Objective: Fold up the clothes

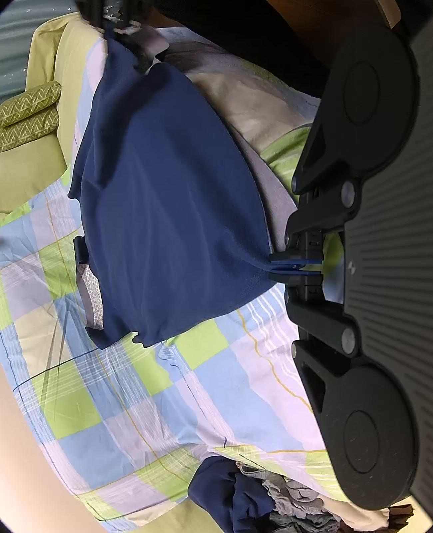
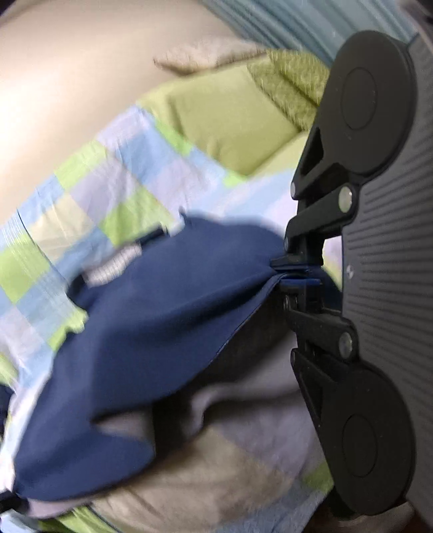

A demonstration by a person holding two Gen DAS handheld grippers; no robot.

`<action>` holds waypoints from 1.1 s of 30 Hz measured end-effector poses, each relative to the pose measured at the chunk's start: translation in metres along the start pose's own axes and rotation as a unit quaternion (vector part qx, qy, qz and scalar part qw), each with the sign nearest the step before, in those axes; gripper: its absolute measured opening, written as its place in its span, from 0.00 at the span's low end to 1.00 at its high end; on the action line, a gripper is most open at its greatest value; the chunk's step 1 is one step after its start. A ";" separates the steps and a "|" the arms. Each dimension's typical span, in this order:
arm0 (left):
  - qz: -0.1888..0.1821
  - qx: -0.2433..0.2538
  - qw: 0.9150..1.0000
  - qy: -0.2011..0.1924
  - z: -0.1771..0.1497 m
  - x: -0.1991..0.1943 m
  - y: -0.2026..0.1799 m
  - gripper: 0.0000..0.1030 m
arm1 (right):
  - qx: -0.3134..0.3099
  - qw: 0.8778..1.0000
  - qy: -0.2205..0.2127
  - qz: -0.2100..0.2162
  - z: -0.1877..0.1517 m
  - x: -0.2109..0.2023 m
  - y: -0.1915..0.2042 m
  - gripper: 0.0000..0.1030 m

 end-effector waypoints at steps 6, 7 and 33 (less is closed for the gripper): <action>0.000 0.010 1.000 0.004 -0.001 0.001 0.000 0.01 | 0.018 0.999 0.051 -0.008 -0.030 -0.003 -0.024 0.00; 0.003 0.007 1.000 0.007 -0.001 0.000 0.002 0.01 | 0.015 0.999 0.053 0.000 -0.031 -0.003 -0.021 0.00; 0.006 -0.045 0.999 -0.008 0.012 -0.024 0.059 0.02 | 0.140 0.989 0.039 0.033 -0.007 -0.058 -0.075 0.00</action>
Point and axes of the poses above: each gripper's, at about its wrist camera, not at the fingertips, and x roughly the way its jaws point, y to its left, z to its top, the point moved 2 cm from there along x, roughly the way its jaws point, and after that the axes turned 5 degrees about z, right-handed, at the moved point
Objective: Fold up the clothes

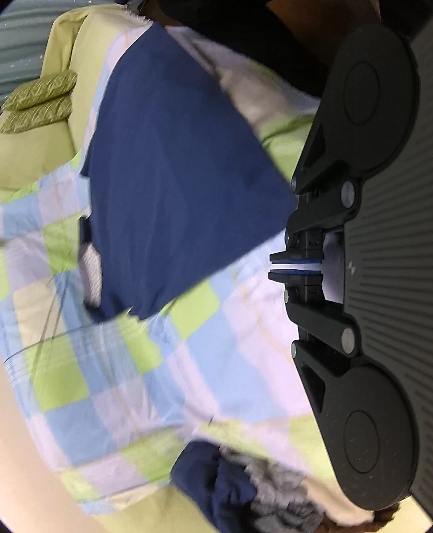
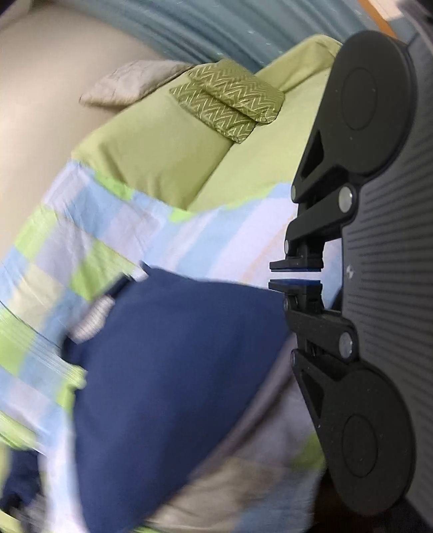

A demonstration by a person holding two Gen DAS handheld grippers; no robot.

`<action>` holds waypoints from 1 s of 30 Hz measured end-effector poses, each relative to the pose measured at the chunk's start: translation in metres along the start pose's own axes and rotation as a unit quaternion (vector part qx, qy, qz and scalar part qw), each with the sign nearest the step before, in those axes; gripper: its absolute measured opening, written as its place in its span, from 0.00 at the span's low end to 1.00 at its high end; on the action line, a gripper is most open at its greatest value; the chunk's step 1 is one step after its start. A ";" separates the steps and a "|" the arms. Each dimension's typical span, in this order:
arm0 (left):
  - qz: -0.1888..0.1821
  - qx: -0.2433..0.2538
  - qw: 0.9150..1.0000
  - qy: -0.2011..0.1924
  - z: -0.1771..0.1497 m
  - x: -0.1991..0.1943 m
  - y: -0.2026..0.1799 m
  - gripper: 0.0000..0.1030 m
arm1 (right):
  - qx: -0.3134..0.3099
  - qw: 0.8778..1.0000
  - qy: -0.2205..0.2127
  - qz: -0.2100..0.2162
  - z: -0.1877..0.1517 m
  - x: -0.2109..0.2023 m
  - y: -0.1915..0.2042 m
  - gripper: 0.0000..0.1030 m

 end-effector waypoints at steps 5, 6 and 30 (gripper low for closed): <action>-0.010 -0.004 0.999 -0.046 0.048 0.019 -0.003 0.02 | 0.060 0.996 -0.044 0.044 0.046 0.057 -0.047 0.16; -0.020 -0.007 0.998 -0.058 0.062 0.026 -0.009 0.02 | 0.077 0.994 -0.048 0.068 0.059 0.084 -0.057 0.16; -0.128 0.054 0.987 -0.080 0.165 0.177 -0.122 0.04 | 0.318 0.917 0.075 0.230 0.096 0.424 -0.132 0.10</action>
Point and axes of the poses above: each gripper's, at about its wrist camera, not at the fingertips, and x roughly the way its jaws point, y to its left, z to its top, the point moved 2 cm from there along x, roughly the way its jaws point, and after that the axes turned 5 degrees about z, right-handed, at the moved point
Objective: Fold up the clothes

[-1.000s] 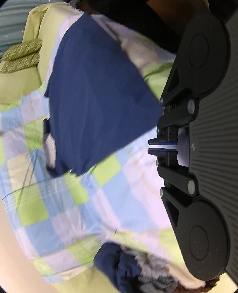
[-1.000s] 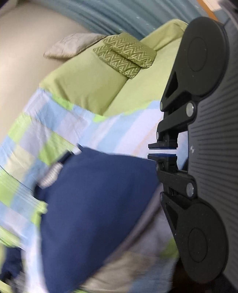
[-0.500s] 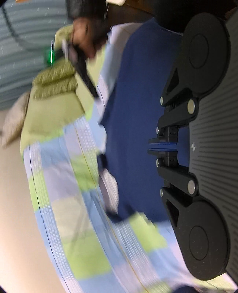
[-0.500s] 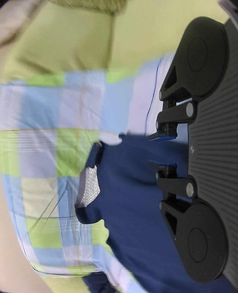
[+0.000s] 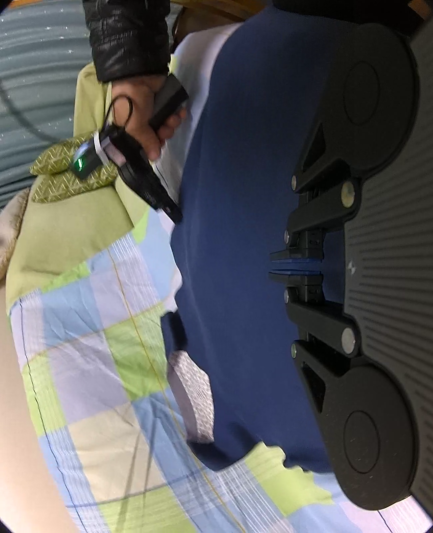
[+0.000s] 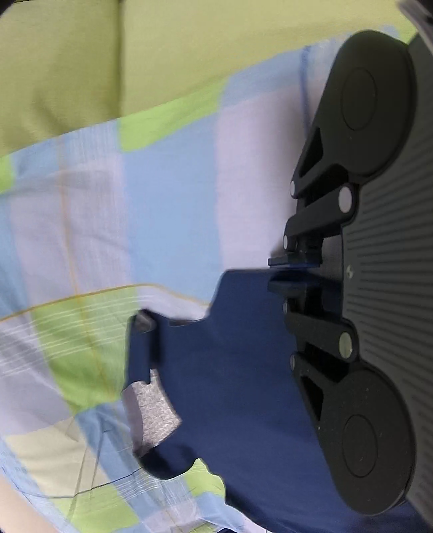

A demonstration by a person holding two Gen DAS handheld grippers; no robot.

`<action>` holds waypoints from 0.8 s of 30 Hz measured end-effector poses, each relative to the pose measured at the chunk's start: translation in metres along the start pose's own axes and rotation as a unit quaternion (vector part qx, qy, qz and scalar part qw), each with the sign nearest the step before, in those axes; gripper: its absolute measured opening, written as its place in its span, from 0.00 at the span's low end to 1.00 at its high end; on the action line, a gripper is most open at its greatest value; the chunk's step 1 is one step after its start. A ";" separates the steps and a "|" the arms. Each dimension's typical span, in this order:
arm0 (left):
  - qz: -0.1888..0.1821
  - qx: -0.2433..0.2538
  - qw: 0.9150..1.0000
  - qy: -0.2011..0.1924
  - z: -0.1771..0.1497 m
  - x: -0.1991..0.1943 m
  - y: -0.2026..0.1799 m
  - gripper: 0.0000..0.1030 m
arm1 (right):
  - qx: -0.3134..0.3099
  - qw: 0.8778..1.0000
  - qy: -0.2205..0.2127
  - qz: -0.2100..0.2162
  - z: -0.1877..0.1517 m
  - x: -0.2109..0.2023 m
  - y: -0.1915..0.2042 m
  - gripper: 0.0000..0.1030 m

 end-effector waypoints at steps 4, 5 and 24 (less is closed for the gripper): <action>0.026 -0.013 0.999 0.014 -0.008 -0.008 0.038 0.04 | -0.016 0.999 -0.022 -0.040 0.000 -0.019 0.006 0.19; 0.035 -0.017 0.999 0.015 -0.009 -0.009 0.052 0.04 | -0.021 0.999 -0.025 -0.028 0.001 -0.026 0.011 0.20; 0.148 0.204 0.968 -0.020 0.051 0.173 0.203 0.44 | -0.407 0.910 -0.047 -0.070 0.054 0.072 0.147 0.30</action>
Point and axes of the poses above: each gripper's, at about its wrist camera, not at the fingertips, and x roughly the way its jaws point, y to its left, z to its top, the point moved 2 cm from there along x, roughly the way its jaws point, and after that the axes turned 5 degrees about z, right-handed, at the moved point
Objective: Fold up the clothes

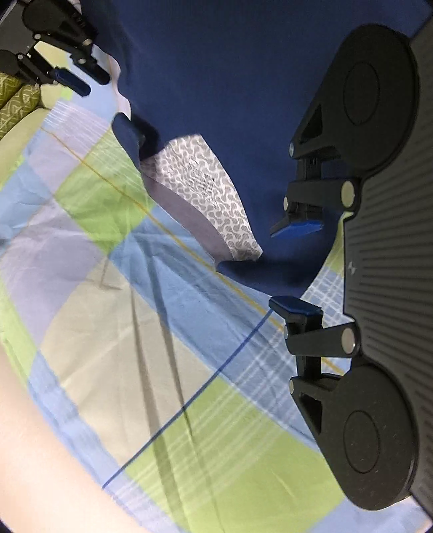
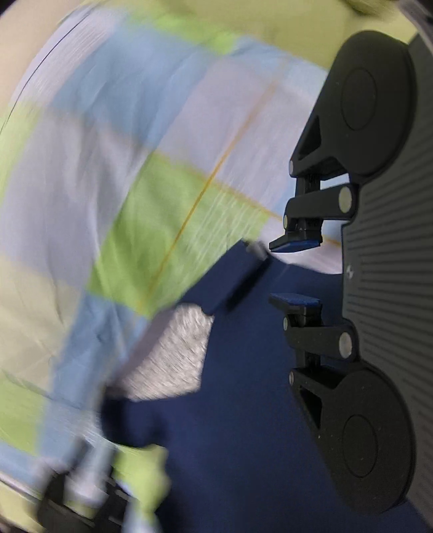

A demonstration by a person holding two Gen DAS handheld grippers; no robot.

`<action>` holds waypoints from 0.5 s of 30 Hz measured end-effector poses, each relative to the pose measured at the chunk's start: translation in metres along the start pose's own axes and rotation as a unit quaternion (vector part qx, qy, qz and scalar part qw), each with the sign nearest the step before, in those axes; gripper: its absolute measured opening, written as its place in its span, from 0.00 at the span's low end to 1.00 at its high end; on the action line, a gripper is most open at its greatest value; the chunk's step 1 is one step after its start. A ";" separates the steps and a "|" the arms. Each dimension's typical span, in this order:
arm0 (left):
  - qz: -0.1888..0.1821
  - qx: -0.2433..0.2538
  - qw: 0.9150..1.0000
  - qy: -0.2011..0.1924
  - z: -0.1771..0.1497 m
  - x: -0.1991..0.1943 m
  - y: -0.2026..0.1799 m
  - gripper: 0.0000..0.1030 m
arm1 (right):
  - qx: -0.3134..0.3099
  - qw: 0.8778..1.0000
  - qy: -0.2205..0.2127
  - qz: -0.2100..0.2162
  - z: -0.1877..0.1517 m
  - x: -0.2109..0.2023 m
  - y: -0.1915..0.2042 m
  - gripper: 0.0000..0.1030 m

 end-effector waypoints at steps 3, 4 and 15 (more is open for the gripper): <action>-0.021 0.007 1.000 0.015 -0.001 0.016 0.007 0.44 | -0.098 0.995 0.026 -0.004 0.017 0.023 0.009 0.39; -0.027 0.015 0.999 0.019 -0.001 0.021 0.009 0.44 | -0.121 0.992 0.034 -0.003 0.020 0.030 0.011 0.39; -0.066 0.038 0.997 0.018 0.004 0.042 0.036 0.44 | -0.218 0.972 0.084 0.016 0.033 0.084 0.004 0.00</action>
Point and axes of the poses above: each gripper's, at about its wrist camera, not at the fingertips, and x roughly the way its jaws point, y to its left, z to its top, the point moved 2 cm from there along x, roughly the way its jaws point, and after that the axes turned 5 degrees about z, right-handed, at the moved point
